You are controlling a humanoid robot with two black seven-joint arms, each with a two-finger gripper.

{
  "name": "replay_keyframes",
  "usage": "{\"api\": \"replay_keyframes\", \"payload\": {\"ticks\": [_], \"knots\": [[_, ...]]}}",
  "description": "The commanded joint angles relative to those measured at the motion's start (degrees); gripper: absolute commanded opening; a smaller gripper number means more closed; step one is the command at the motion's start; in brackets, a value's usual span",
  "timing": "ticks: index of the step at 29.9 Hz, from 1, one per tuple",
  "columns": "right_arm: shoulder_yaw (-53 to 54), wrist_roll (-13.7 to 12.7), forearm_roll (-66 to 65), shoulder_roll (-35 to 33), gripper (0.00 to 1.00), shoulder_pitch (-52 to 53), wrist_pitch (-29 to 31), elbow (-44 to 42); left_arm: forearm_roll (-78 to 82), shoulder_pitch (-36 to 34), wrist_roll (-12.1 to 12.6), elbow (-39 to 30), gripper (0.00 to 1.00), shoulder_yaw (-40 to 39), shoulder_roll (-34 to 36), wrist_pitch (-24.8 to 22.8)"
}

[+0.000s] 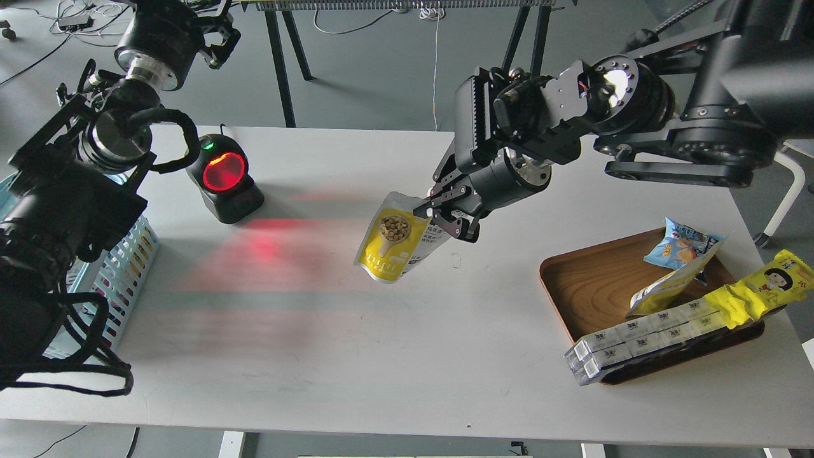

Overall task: Scan snack and place in basket
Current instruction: 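Hold the packet in front of the scanner, then lower it onto the table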

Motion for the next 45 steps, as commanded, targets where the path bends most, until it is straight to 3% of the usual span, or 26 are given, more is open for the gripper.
{"api": "replay_keyframes", "payload": {"ticks": [1, 7, 45], "knots": [[0.06, 0.0, 0.11, 3.59, 0.0, -1.97, -0.1, -3.45, 0.02, 0.17, -0.05, 0.0, 1.0, -0.02, -0.1, 0.0], [0.23, 0.0, 0.11, 8.09, 0.0, -3.9, -0.1, -7.23, 0.02, 0.17, -0.05, 0.0, 1.0, 0.07, -0.01, 0.0], [-0.56, 0.0, 2.83, 8.09, 0.02, -6.37, 0.07, -8.2, 0.02, 0.26, -0.05, 0.0, 1.0, 0.25, 0.6, -1.5]]}}
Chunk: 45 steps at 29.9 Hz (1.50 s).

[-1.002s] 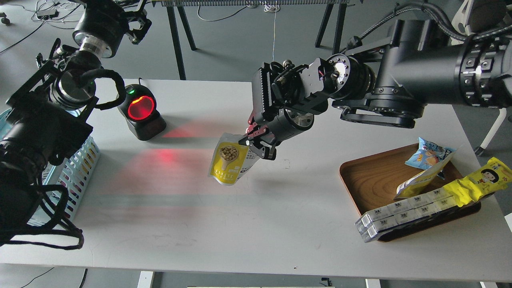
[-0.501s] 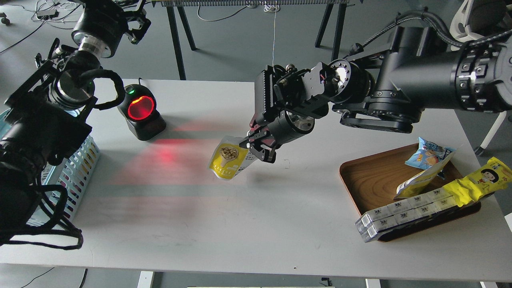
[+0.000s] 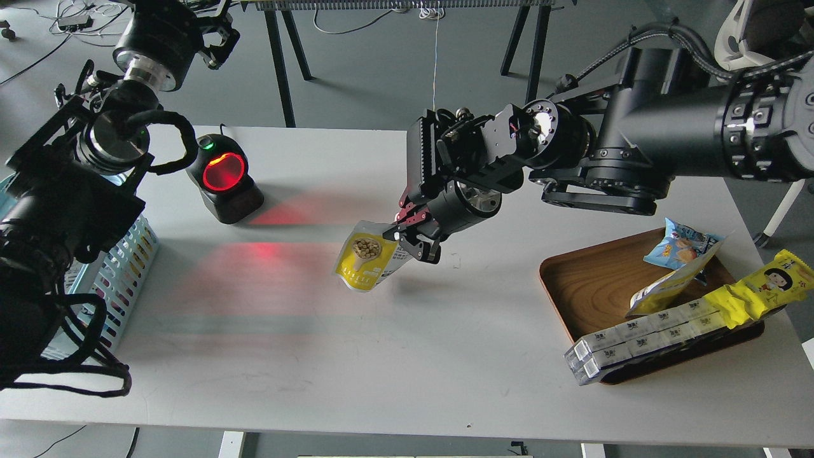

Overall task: Scan snack and place in basket
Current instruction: 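Hold the packet in front of the scanner, then lower it onto the table, then open the right gripper and withdraw it from the packet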

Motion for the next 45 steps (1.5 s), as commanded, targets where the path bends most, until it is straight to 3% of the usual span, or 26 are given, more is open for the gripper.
{"api": "replay_keyframes", "payload": {"ticks": [1, 15, 17, 21, 23, 33, 38, 45], "knots": [[-0.05, 0.0, 0.0, 0.0, 0.03, 0.06, -0.01, -0.02, 0.0, 0.0, -0.08, 0.0, 1.0, 0.0, 0.38, -0.13], [-0.14, 0.0, 0.0, 0.0, 0.05, -0.02, -0.01, 0.07, -0.09, 0.0, -0.08, 0.0, 1.0, 0.0, 1.26, -0.31], [0.04, 0.0, 0.09, 0.0, 0.12, 0.06, -0.01, 0.15, -0.09, 0.0, -0.08, 0.0, 1.0, 0.0, 1.26, -0.22], [0.21, 0.0, 1.06, 0.0, 0.43, 0.77, -0.09, 1.21, -0.09, 0.0, -0.08, 0.0, 1.0, 0.0, 1.26, -0.22], [0.39, 0.0, 1.06, 0.0, 0.5, 1.12, -0.09, 1.65, -0.09, 0.0, -0.08, 0.09, 1.0, -0.09, 1.26, -0.22], [2.84, 0.0, 1.58, -1.49, 0.61, 2.52, -1.76, 2.26, 0.0, 0.0, 0.0, 0.0, 1.0, -0.09, 1.17, -0.31], [6.1, 0.0, 8.86, -7.2, 0.86, 5.86, -1.24, 5.25, 0.0, -0.09, 0.01, 0.0, 1.0, 0.0, 1.26, -0.31], [9.87, 0.0, 11.25, -16.68, 0.94, 8.33, -0.8, 5.08, 0.0, -0.18, 0.18, 0.0, 1.0, 0.09, 1.17, -0.04]]}}
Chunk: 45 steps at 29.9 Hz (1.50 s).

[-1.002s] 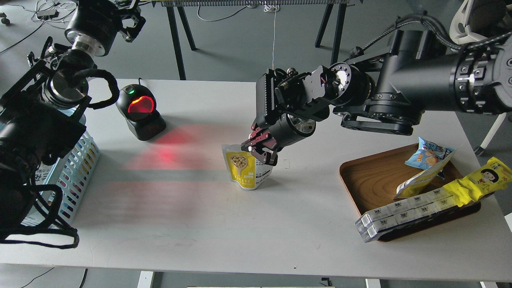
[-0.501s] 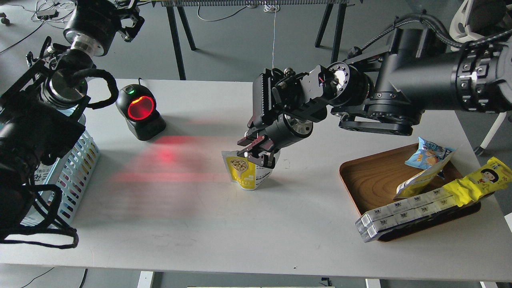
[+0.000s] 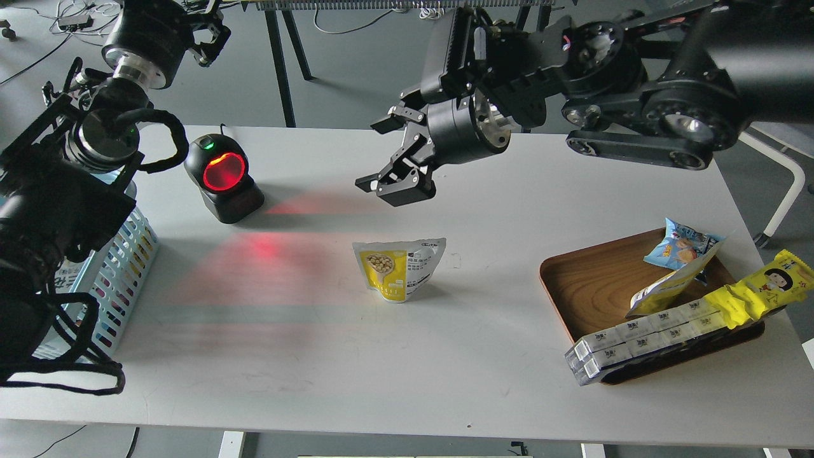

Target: Scan snack and place in basket

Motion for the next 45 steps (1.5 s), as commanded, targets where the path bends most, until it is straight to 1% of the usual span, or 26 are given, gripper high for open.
{"api": "replay_keyframes", "payload": {"ticks": [1, 4, 7, 8, 9, 12, 16, 19, 22, 26, 31, 33, 37, 39, 43, 45], "knots": [[3.53, 0.0, 0.32, -5.72, 0.94, -0.05, 0.46, -0.63, 0.0, -0.01, -0.12, 0.09, 1.0, 0.06, -0.07, 0.2], [5.91, 0.0, 0.66, -9.94, 0.94, -0.32, 2.04, -1.16, 0.0, 0.08, -0.12, 0.0, 1.0, 0.23, -0.25, 0.55], [8.02, 0.0, 4.17, -14.6, 0.95, -1.28, 3.71, -1.68, 0.0, -0.01, -0.12, 0.0, 1.0, 0.23, -0.34, 0.64], [8.38, 0.0, 5.92, -15.75, 0.95, -1.81, 3.98, -1.95, 0.0, -0.1, -0.21, 0.0, 1.0, 0.23, -0.42, 0.72], [8.73, 0.0, 8.2, -16.72, 0.98, -2.51, 4.33, -3.34, 0.08, -0.27, -0.3, 0.09, 1.0, 0.23, -0.42, 0.9], [9.08, 0.0, 13.39, -17.16, 0.98, -4.27, 4.51, -10.01, 0.09, -0.45, -0.12, 0.17, 1.0, 0.32, -0.51, 1.86], [10.92, 0.0, 23.67, -16.55, 0.99, -7.87, 5.3, -23.1, 0.26, -1.15, 0.14, 0.17, 1.0, 0.41, -0.6, 1.78], [13.82, 0.0, 32.28, -15.76, 0.99, -10.07, 9.85, -32.42, 0.17, -2.12, 0.23, 0.0, 1.0, 0.32, -1.21, 2.04], [17.24, 0.0, 36.6, -15.23, 0.99, -11.48, 14.52, -37.27, 0.09, -2.38, 0.32, -0.35, 1.0, 0.23, -1.57, 2.13], [23.04, 0.0, 38.8, -16.28, 0.99, -15.68, 16.02, -38.77, 0.26, -3.26, 0.67, -0.35, 1.0, 0.41, -2.01, 1.78], [32.01, 0.0, 48.2, -19.18, 0.99, -24.04, 16.37, -40.53, 0.61, -3.0, 0.76, -0.18, 1.0, 0.93, 0.1, 0.38], [35.26, 0.0, 51.8, -19.36, 0.99, -27.11, 17.16, -40.71, 1.31, -3.35, 1.02, -0.09, 1.0, 3.12, 0.8, -0.56], [41.94, 0.0, 62.08, -19.45, 0.99, -32.39, 18.13, -41.15, 3.33, -3.79, 1.02, -0.53, 1.0, 8.83, 2.56, -0.56], [46.24, 0.0, 67.44, -19.27, 0.99, -34.32, 18.13, -42.29, 5.52, -5.1, 1.02, -0.53, 1.0, 11.21, 3.18, -0.56], [53.27, 0.0, 73.87, -18.48, 0.99, -38.98, 18.31, -44.05, 10.44, -7.13, 1.11, -0.88, 1.0, 12.18, 5.46, -0.56], [58.1, 0.0, 75.19, -18.05, 0.99, -41.53, 18.57, -43.96, 13.78, -8.35, 1.11, -3.15, 1.0, 12.18, 6.51, -0.56]]}}
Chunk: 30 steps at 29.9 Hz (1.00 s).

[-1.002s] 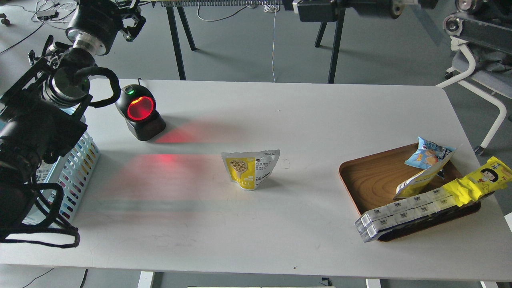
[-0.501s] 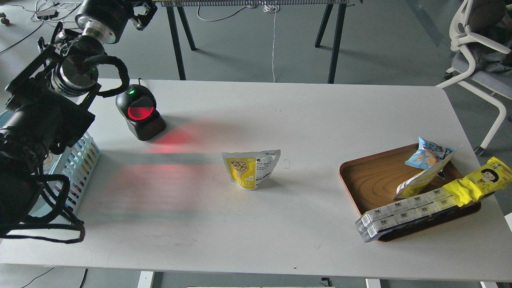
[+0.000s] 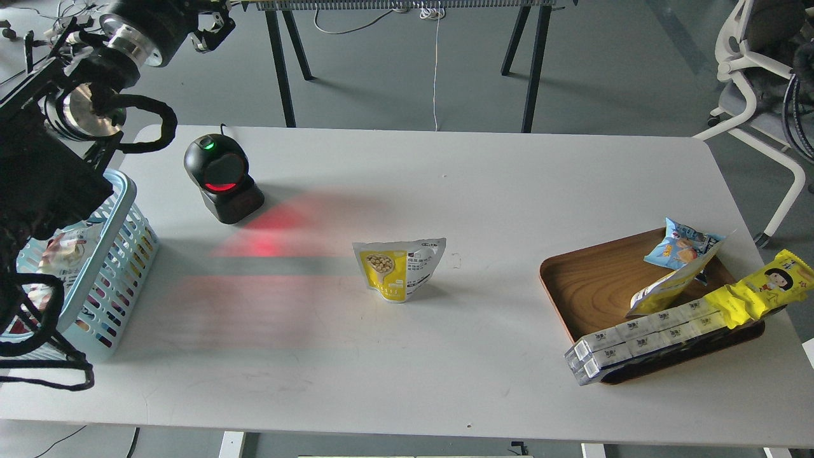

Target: Scan snack and place in basket

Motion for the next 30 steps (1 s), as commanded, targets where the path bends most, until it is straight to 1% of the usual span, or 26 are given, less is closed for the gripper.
{"api": "replay_keyframes", "payload": {"ticks": [1, 4, 5, 8, 12, 15, 18, 21, 24, 26, 28, 30], "knots": [[8.22, 0.0, 2.67, 1.02, 0.99, -4.37, 0.91, -0.34, 5.97, -2.2, 0.06, -3.76, 1.0, 0.25, 2.23, 0.02], [15.24, 0.0, 2.85, 2.69, 0.99, -7.53, 3.72, -0.43, 13.08, -3.0, -0.12, -10.17, 1.0, 0.17, 5.74, 0.02], [17.1, 0.0, 2.93, 2.87, 0.99, -8.59, 4.68, -0.43, 15.28, -3.09, -0.2, -11.24, 1.0, 0.17, 6.53, 0.02], [22.03, 0.0, 2.94, 4.1, 0.99, -11.75, 7.15, -0.43, 22.14, -5.01, -0.12, -13.61, 1.0, 0.17, 7.07, 0.02], [25.2, 0.0, 3.02, 5.42, 0.99, -14.66, 10.66, -0.34, 31.63, -9.23, -0.2, -19.14, 1.0, 0.17, 7.59, 0.02], [27.65, 0.0, 3.02, 5.42, 0.99, -15.8, 12.86, -0.34, 38.75, -10.99, -0.29, -25.11, 1.0, 0.17, 7.86, 0.02], [29.68, 0.0, 3.02, 5.42, 0.99, -16.42, 14.8, -0.34, 46.48, -11.0, -0.47, -33.54, 0.99, 0.08, 9.96, 0.02], [30.12, 0.0, 3.11, 5.42, 0.99, -16.33, 15.33, -0.34, 55.36, -10.91, -0.47, -42.51, 0.96, 0.08, 11.72, 0.02], [30.3, 0.0, 4.07, 5.42, 0.99, -16.51, 15.33, -0.34, 65.29, -10.82, -0.55, -49.9, 0.96, 0.16, 11.99, 0.02], [30.56, 0.0, 6.35, 5.42, 0.99, -17.03, 15.5, -0.08, 71.7, -10.56, -0.91, -53.24, 0.96, 0.17, 11.99, 0.02], [30.82, 0.0, 7.5, 5.51, 0.99, -17.82, 15.5, 0.27, 77.94, -10.29, -1.17, -55.18, 0.96, 0.17, 11.73, 0.02], [31.53, 0.0, 7.51, 5.51, 0.99, -18.0, 15.5, 0.27, 83.83, -10.03, -2.05, -56.42, 0.96, 0.51, 11.38, 0.02]]}}
